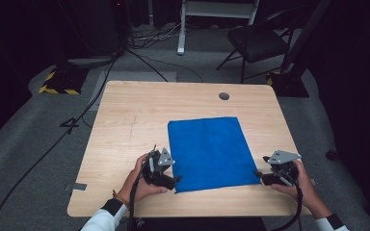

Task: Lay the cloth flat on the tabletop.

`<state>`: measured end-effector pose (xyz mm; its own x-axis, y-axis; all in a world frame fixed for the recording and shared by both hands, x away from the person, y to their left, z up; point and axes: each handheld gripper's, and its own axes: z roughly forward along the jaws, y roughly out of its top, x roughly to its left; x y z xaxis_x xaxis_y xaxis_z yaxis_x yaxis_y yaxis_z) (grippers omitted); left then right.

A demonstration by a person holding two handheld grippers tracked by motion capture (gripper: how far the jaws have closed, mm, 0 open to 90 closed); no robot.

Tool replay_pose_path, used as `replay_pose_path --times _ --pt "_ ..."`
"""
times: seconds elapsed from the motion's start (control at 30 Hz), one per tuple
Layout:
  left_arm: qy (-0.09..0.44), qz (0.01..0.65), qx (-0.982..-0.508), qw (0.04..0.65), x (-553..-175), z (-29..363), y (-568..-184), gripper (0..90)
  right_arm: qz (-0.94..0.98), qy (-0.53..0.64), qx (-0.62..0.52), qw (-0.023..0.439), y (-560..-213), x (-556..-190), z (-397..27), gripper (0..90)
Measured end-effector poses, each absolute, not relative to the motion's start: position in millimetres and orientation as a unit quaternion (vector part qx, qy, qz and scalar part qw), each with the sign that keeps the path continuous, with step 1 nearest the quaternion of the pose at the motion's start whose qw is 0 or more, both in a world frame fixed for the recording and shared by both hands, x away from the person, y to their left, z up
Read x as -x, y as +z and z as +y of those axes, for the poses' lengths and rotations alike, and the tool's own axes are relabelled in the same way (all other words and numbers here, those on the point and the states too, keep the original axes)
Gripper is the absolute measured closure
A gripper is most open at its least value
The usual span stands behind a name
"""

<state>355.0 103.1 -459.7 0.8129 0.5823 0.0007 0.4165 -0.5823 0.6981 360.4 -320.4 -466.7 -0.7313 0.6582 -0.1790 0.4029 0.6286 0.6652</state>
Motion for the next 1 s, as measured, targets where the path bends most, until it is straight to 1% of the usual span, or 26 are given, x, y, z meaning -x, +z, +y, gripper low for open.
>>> replay_pose_path --times 0.1,0.2,0.27,0.3,0.37,0.47,0.5,0.53,0.6,0.63,0.73,0.83,1.0 --pt "0.118 0.285 -0.874 0.374 -380.6 94.1 -457.5 18.6 0.869 0.335 -0.306 0.199 -459.8 -377.4 -321.9 32.4" --pt "0.107 0.290 -0.872 0.380 -408.1 84.1 -462.5 20.4 0.869 0.345 -0.303 0.183 -459.0 -401.3 -315.3 32.4" --pt "0.105 0.293 -0.875 0.372 -421.0 77.5 -467.8 21.7 0.868 0.351 -0.306 0.171 -461.7 -418.1 -308.7 32.3" --pt "0.096 0.294 -0.876 0.371 -426.1 75.7 -470.1 21.6 0.869 0.355 -0.304 0.164 -464.1 -427.5 -304.8 32.4" --pt "0.097 0.295 -0.876 0.368 -432.6 73.6 -474.7 22.5 0.869 0.353 -0.310 0.157 -469.2 -441.0 -299.0 32.3" --pt "0.094 0.295 -0.888 0.340 -440.6 68.8 -483.5 22.6 0.868 0.356 -0.313 0.147 -476.2 -456.6 -293.6 33.1" --pt "0.097 0.292 -0.891 0.332 -443.0 67.7 -486.2 22.3 0.867 0.357 -0.313 0.148 -478.1 -459.5 -292.5 32.7" --pt "0.096 0.293 -0.893 0.328 -444.6 67.7 -487.5 22.0 0.869 0.353 -0.316 0.140 -480.6 -464.6 -290.4 31.3" --pt "0.090 0.302 -0.895 0.317 -449.9 68.5 -491.8 21.5 0.868 0.358 -0.318 0.129 -483.2 -469.1 -287.0 31.9" --pt "0.090 0.296 -0.896 0.318 -451.1 69.3 -492.9 21.0 0.868 0.359 -0.318 0.128 -484.2 -471.0 -285.1 31.8" --pt "0.090 0.283 -0.900 0.318 -454.5 71.2 -493.5 19.3 0.871 0.352 -0.316 0.130 -486.1 -474.8 -278.5 32.2" --pt "0.090 0.278 -0.901 0.320 -458.8 72.8 -494.9 15.2 0.873 0.348 -0.314 0.134 -489.5 -477.1 -272.4 32.4" --pt "0.094 0.273 -0.895 0.339 -467.0 84.6 -498.4 15.1 0.874 0.344 -0.314 0.135 -493.6 -479.6 -263.1 32.1"
